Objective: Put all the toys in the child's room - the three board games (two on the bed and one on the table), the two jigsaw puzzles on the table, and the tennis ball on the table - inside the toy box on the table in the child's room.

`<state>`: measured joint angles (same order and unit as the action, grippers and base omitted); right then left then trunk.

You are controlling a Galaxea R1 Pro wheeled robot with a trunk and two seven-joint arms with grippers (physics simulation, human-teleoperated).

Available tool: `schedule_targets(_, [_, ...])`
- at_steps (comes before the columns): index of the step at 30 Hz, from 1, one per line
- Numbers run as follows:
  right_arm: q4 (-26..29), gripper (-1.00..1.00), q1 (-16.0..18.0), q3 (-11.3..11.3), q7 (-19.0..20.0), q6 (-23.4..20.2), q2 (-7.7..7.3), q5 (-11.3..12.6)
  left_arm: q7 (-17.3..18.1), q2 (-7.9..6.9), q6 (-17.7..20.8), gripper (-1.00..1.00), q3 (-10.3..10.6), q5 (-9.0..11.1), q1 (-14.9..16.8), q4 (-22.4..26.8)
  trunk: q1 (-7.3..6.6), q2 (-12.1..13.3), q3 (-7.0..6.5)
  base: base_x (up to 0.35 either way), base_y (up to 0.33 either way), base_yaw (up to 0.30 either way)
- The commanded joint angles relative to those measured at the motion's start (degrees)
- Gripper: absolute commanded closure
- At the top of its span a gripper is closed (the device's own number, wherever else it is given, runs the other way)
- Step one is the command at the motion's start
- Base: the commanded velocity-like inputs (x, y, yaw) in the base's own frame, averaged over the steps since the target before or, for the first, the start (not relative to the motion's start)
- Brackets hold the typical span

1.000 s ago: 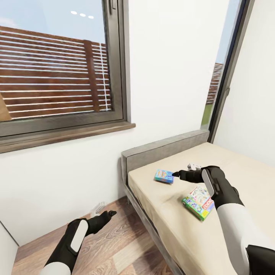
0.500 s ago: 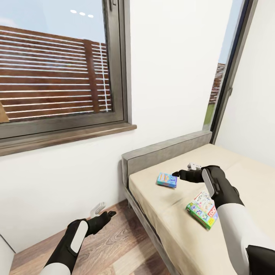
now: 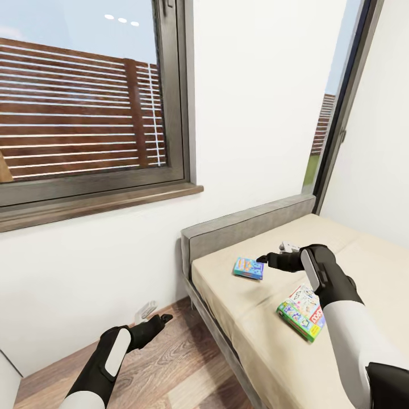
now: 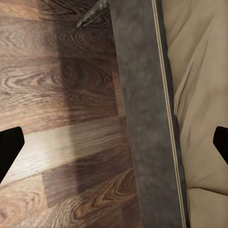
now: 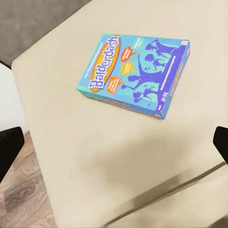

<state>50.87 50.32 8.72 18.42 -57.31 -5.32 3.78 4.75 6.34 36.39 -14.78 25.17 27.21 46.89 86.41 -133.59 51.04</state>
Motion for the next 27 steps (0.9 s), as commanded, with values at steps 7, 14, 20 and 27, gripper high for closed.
schedule_targets(7, [0.02, -1.00, 0.10, 0.07, -0.20, -0.59, -0.03, 0.36, 0.35, 0.03, 0.12, -1.00, -0.33, -0.05, -0.16, 0.04, -0.01, -0.03, 0.06, 0.034, 0.006, 0.000])
schedule_targets(14, [0.02, -1.00, 0.12, 0.07, -0.22, -0.68, -0.04, 0.35, 0.35, 0.06, -0.23, -1.00, -0.32, -0.01, -0.53, 0.04, -0.01, -0.03, 0.06, 0.143, 0.031, 0.000])
schedule_targets(20, [0.02, -1.00, 0.13, 0.07, -0.22, -0.75, -0.20, 0.39, 0.34, 0.07, -0.31, -1.00, -0.33, 0.03, -0.62, 0.04, -0.01, -0.03, 0.19, 0.054, 0.011, 0.000])
schedule_targets(27, [0.02, -1.00, 0.13, 0.07, -0.22, -0.77, -0.59, 0.42, 0.34, 0.08, -0.34, -1.00, -0.33, 0.04, -0.65, 0.04, -0.01, -0.03, 0.65, 0.020, 0.004, 0.000])
